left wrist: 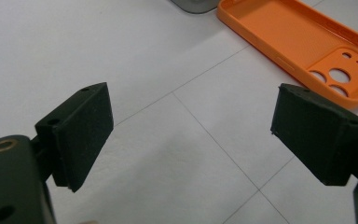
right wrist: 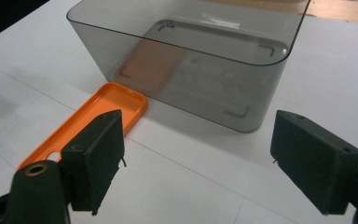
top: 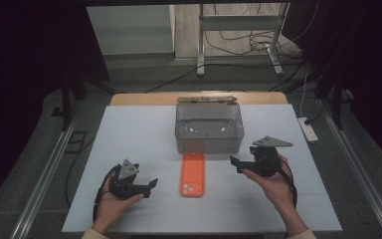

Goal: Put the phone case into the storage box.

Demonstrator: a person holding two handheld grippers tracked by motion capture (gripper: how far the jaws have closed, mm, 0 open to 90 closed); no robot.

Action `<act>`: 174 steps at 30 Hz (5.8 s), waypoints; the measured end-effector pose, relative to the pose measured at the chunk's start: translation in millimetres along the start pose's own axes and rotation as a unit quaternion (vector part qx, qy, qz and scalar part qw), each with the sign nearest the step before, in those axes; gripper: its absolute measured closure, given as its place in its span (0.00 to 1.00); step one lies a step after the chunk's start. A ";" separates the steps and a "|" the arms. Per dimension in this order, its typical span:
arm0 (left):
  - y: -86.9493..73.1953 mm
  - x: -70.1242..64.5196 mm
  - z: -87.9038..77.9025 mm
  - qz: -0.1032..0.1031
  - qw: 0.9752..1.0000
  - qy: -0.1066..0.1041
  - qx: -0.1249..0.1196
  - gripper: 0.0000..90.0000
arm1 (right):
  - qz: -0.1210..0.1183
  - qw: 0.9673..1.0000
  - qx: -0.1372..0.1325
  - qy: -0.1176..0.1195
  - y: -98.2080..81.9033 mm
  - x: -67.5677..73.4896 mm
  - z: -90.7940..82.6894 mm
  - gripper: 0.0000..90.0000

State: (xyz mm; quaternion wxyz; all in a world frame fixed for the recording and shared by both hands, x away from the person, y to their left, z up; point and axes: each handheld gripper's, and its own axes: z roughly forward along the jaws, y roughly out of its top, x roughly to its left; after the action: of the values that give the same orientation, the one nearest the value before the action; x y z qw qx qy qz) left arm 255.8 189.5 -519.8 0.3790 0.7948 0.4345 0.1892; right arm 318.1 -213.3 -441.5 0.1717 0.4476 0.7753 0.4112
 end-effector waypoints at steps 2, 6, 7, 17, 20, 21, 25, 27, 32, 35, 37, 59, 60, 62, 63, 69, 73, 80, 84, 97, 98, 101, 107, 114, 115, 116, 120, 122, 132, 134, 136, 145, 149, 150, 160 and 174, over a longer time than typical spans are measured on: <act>0.0 0.0 -0.1 0.000 1.000 0.000 0.000 0.14 | 0.000 1.000 0.004 -0.002 0.9 1.6 0.9 0.20; 0.0 -0.1 -0.1 0.001 1.000 0.000 0.000 0.14 | 0.002 1.000 0.010 -0.001 2.5 4.8 3.3 0.20; 0.0 -0.2 -0.1 0.001 1.000 -0.001 0.000 0.14 | 0.003 1.000 0.012 0.000 2.8 5.6 4.2 0.20; -0.2 -1.2 1.3 0.004 1.000 -0.001 0.004 0.14 | -0.005 1.000 0.020 0.006 6.1 15.5 15.6 0.21; -0.4 -1.2 1.6 0.005 1.000 -0.001 0.005 0.14 | -0.005 1.000 0.014 0.006 8.1 19.0 15.1 0.21; -0.3 -1.3 1.9 0.005 1.000 -0.002 0.005 0.14 | -0.007 1.000 0.013 0.006 8.8 20.0 14.9 0.21; -0.2 -1.6 2.7 0.008 1.000 -0.001 0.007 0.14 | -0.010 1.000 0.001 0.001 11.6 24.8 13.7 0.21; -0.2 -1.7 2.7 0.009 1.000 -0.001 0.008 0.14 | -0.011 1.000 0.002 -0.001 13.0 27.3 14.3 0.21; -0.3 -1.7 2.7 0.009 1.000 -0.001 0.008 0.14 | -0.015 1.000 0.013 0.005 15.3 33.3 20.4 0.21; -0.4 -1.6 2.5 0.009 1.000 -0.001 0.008 0.14 | -0.017 1.000 0.023 0.009 15.8 36.8 25.7 0.21; -0.4 -1.7 2.4 0.009 1.000 -0.001 0.007 0.14 | -0.021 0.999 0.028 0.012 16.3 39.8 29.0 0.20; -0.2 -5.6 3.5 0.006 1.000 -0.013 0.008 0.14 | -0.044 0.997 0.059 0.029 17.7 75.1 51.7 0.20; -0.2 -5.4 3.3 0.006 1.000 -0.012 0.008 0.14 | -0.043 0.997 0.059 0.028 17.8 75.7 52.2 0.20; -0.3 -5.2 3.2 0.004 1.000 -0.013 0.007 0.14 | -0.041 0.997 0.058 0.030 18.2 76.8 53.2 0.19; -0.3 -5.0 3.3 0.004 1.000 -0.012 0.007 0.14 | -0.039 0.997 0.056 0.029 18.3 77.4 53.8 0.19; -0.3 -5.4 3.7 0.005 1.000 -0.012 0.008 0.14 | -0.026 0.998 0.060 0.026 18.1 79.7 58.1 0.15; -0.3 -6.3 3.1 0.006 1.000 -0.014 0.008 0.14 | -0.021 0.997 0.066 0.025 17.6 80.2 61.4 0.14; -0.5 -8.0 0.9 0.006 1.000 -0.018 0.002 0.14 | -0.015 0.996 0.083 0.005 20.3 85.4 74.0 0.16; 0.0 -7.6 1.0 0.009 1.000 -0.021 -0.001 0.14 | -0.007 0.995 0.097 -0.007 21.8 86.1 79.5 0.19; 2.2 -5.9 0.9 0.011 1.000 -0.023 -0.007 0.14 | 0.012 0.990 0.138 -0.039 22.4 83.4 90.5 0.28; 2.3 -6.0 0.9 0.011 1.000 -0.023 -0.007 0.14 | 0.013 0.989 0.141 -0.038 22.3 84.0 91.7 0.28; 2.1 -6.4 1.0 0.011 1.000 -0.023 -0.006 0.14 | 0.011 0.987 0.154 -0.042 20.8 84.5 95.6 0.31; 2.2 -6.1 0.0 0.007 1.000 -0.018 -0.007 0.13 | 0.023 0.984 0.167 -0.048 18.9 81.0 100.9 0.39; 2.0 -5.7 0.5 0.006 1.000 -0.018 -0.007 0.13 | 0.026 0.981 0.188 -0.046 16.1 82.7 109.4 0.44; 2.0 -5.7 0.6 0.005 1.000 -0.017 -0.007 0.13 | 0.025 0.980 0.191 -0.049 15.5 82.9 110.7 0.45; 2.1 -5.6 0.6 0.005 1.000 -0.016 -0.007 0.13 | 0.022 0.980 0.193 -0.051 14.9 83.0 112.0 0.47; 1.9 -5.6 0.6 0.003 1.000 -0.015 -0.007 0.12 | 0.020 0.978 0.200 -0.058 13.7 83.5 115.2 0.56; 2.0 -5.7 0.8 0.004 1.000 -0.014 -0.006 0.12 | 0.020 0.978 0.201 -0.059 13.5 84.1 115.8 0.59; 3.0 -7.4 0.0 0.007 1.000 -0.016 -0.008 0.12 | 0.043 0.974 0.213 -0.067 10.9 88.1 120.1 0.67; 3.6 -7.7 -0.3 0.009 1.000 -0.018 -0.008 0.12 | 0.052 0.972 0.218 -0.072 10.2 88.1 120.1 0.68; 4.4 -7.8 -0.3 0.009 1.000 -0.019 -0.010 0.12 | 0.066 0.970 0.223 -0.076 10.1 87.4 119.5 0.68; 7.5 -4.1 2.8 0.002 1.000 -0.022 -0.014 0.12 | 0.098 0.964 0.231 -0.083 10.8 91.9 119.8 0.77; 8.4 -3.4 3.8 0.003 1.000 -0.022 -0.013 0.12 | 0.100 0.962 0.240 -0.087 12.2 95.2 122.1 0.79; 8.6 -3.4 3.8 0.003 1.000 -0.021 -0.013 0.12 | 0.101 0.961 0.241 -0.087 12.6 96.3 122.3 0.79; 8.2 -3.0 3.9 0.004 1.000 -0.018 -0.011 0.12 | 0.109 0.957 0.253 -0.094 11.1 94.0 129.5 0.86; 7.6 -4.5 5.3 0.005 1.000 -0.019 -0.007 0.12 | 0.126 0.951 0.263 -0.099 13.6 92.0 131.9 0.95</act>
State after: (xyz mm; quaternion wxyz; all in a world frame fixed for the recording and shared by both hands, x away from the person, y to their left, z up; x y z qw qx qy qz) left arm 260.8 180.9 -517.2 0.3919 0.7977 0.4218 0.1793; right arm 359.6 -69.1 -500.9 0.0704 0.6089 0.7727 0.1647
